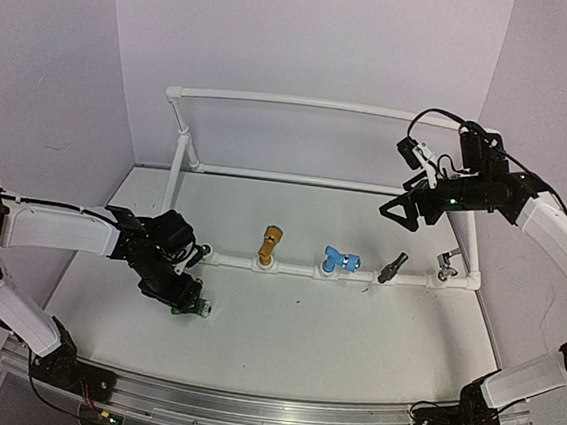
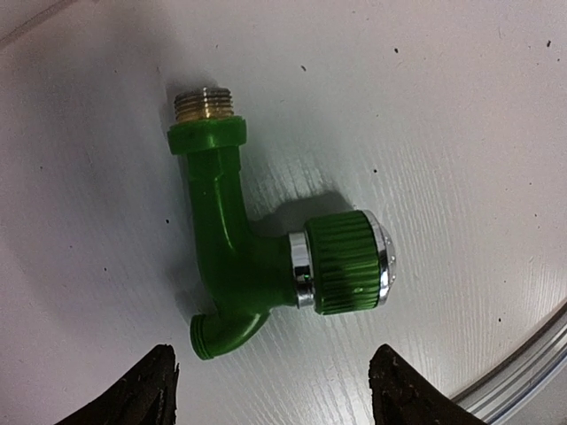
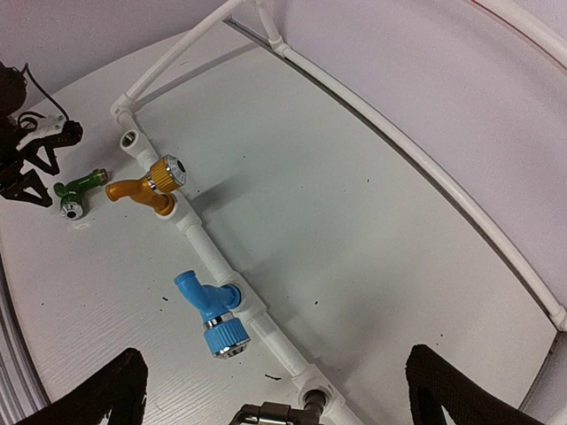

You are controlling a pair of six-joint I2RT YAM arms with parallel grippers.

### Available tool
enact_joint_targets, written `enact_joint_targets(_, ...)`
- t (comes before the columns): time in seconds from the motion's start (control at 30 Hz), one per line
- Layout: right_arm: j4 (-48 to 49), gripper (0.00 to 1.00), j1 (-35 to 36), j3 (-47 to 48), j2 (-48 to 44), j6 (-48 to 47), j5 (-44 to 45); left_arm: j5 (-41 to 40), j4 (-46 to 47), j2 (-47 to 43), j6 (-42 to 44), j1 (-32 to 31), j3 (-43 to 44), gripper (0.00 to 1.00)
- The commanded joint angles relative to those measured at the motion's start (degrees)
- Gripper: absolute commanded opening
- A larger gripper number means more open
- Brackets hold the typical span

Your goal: Install the water faucets

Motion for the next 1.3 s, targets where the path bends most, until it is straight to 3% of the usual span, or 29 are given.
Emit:
enact_joint_targets(0.0,-0.8,0.98,0.2,1.8,-1.2,-1.4,-1.2,-2.7,4.3,-0.2,2.1,-0.4,0.4,0.74)
enact_joint_targets(0.3,-2.0,0.98,0.2,2.5,-0.9,-2.7,-1.3,0.4,2.7,6.4,3.3,-1.0,3.5,0.75)
enact_joint_targets(0.5,-2.0,0.98,0.2,1.9,-1.1,-3.1,-1.3,0.7,1.5,11.6,5.2,-1.2,6.3,0.89)
enact_joint_targets(0.63,-1.9,0.98,0.2,1.8,-1.0,-3.6,-1.2,-0.6,0.1,14.1,5.5,-1.9,8.2,0.70)
enact_joint_targets(0.77,-2.0,0.98,0.2,2.4,-0.3,-3.7,-1.7,0.1,-0.3,13.6,4.9,-3.0,8.8,0.59)
enact_joint_targets(1.27,-1.8,0.98,0.2,3.3,-1.0,-3.6,-3.2,-6.6,-2.6,18.0,-5.2,-7.6,16.4,0.56)
